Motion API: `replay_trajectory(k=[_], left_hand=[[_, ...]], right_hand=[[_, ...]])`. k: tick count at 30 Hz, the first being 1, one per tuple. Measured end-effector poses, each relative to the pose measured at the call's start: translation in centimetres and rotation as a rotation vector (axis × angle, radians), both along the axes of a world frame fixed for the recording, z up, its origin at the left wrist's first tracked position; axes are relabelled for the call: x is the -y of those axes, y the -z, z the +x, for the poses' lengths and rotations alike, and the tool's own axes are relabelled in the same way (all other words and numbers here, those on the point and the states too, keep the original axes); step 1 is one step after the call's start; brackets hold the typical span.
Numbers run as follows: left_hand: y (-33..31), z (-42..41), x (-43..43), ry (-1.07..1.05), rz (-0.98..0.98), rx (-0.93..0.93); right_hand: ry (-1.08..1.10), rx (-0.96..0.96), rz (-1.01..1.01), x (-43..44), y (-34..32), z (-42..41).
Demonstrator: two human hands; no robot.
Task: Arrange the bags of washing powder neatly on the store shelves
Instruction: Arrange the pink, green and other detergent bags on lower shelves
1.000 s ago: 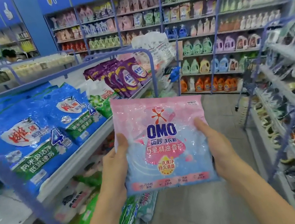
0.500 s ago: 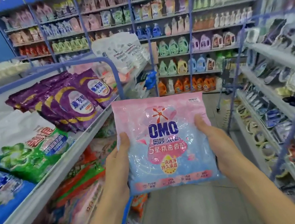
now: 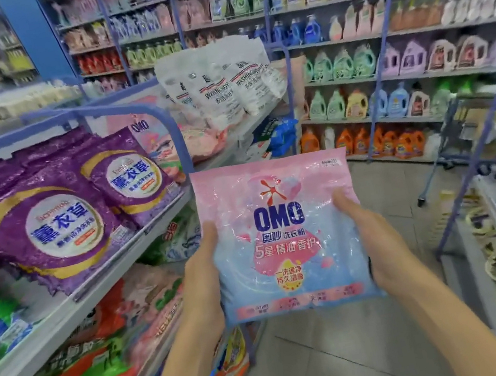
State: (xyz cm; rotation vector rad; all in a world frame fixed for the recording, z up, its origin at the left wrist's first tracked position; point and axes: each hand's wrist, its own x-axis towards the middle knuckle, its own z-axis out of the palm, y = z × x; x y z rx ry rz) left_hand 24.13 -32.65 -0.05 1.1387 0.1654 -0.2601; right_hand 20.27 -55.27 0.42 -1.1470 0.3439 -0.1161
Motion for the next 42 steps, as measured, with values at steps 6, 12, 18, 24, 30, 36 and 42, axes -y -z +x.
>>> replay_trajectory(k=[6, 12, 18, 24, 30, 36, 42], left_hand=[[0.4, 9.8, 4.5, -0.119, 0.009, 0.029], [0.5, 19.8, 8.7, -0.198, 0.000, 0.025], [1.2, 28.0, 11.8, -0.319, 0.049, 0.006], [1.6, 34.1, 15.7, -0.489, 0.157, -0.022], [1.8, 37.0, 19.3, -0.717, 0.137, -0.090], [2.7, 37.7, 19.8, -0.890, 0.127, -0.159], [1.5, 40.2, 18.2, -0.944, 0.155, -0.108]], right_hand=[[-0.057, -0.014, -0.034, 4.4, 0.9, 12.3], [-0.119, -0.016, -0.088, 8.5, 0.4, 23.9], [-0.216, -0.017, -0.063, 11.6, 0.2, 34.0], [-0.450, -0.006, -0.063, 14.9, 1.4, 44.6], [-0.743, -0.026, -0.096, 16.4, 1.5, 52.2], [-0.847, -0.020, -0.144, 15.2, 1.6, 55.8], [-0.883, 0.062, -0.171, 12.4, 1.0, 58.8]])
